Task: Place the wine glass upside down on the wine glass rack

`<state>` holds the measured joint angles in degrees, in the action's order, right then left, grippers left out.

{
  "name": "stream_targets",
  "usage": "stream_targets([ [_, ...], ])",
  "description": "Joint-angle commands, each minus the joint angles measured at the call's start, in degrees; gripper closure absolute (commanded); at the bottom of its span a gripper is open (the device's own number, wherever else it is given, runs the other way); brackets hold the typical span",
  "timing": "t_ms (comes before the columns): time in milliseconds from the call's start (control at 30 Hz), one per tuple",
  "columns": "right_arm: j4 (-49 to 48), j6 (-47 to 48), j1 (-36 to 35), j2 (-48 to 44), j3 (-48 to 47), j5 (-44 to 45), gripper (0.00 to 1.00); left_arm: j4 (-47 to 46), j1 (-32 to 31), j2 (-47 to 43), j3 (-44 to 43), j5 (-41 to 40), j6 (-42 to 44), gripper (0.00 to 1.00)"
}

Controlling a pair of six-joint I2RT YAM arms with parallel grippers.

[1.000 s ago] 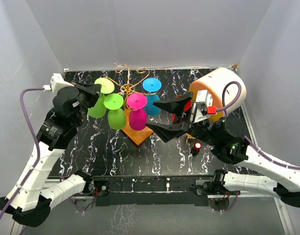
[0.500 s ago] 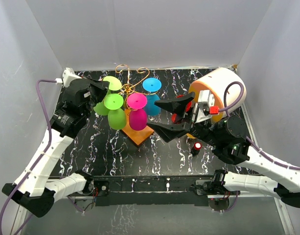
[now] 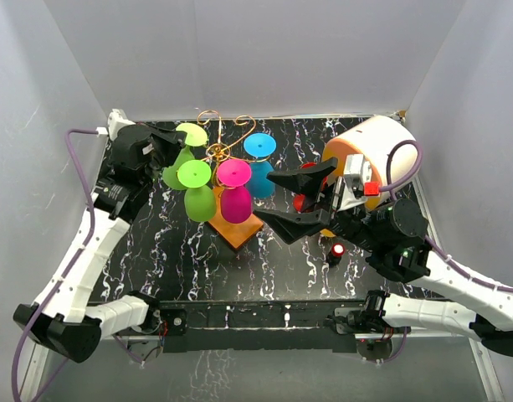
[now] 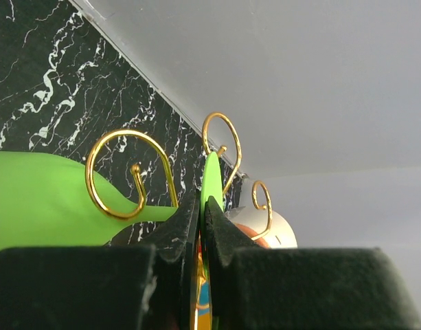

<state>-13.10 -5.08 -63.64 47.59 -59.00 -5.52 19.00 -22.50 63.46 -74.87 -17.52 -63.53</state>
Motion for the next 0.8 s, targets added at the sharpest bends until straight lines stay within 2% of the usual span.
stream_targets([
  [0,-0.38,-0.71,-0.17,-1.49,-0.77,0.58,0.27,-3.90,3.04,1.75,-0.10,6.12,-0.41,1.00],
  [167,-0.14,-0.93,-0.19,-2.04,-0.69,0.66,0.27,-5.79,6.39,3.31,-0.21,10.45,-1.08,1.00],
  [533,-0.16,-1.07,-0.22,-1.83,-0.84,0.66,0.27,-4.77,13.27,2.08,0.55,13.49,-0.82,1.00],
  [767,-0.29,-1.25,-0.18,-1.59,-0.81,0.62,0.27,-3.13,15.11,0.10,1.42,16.02,-0.60,1.00],
])
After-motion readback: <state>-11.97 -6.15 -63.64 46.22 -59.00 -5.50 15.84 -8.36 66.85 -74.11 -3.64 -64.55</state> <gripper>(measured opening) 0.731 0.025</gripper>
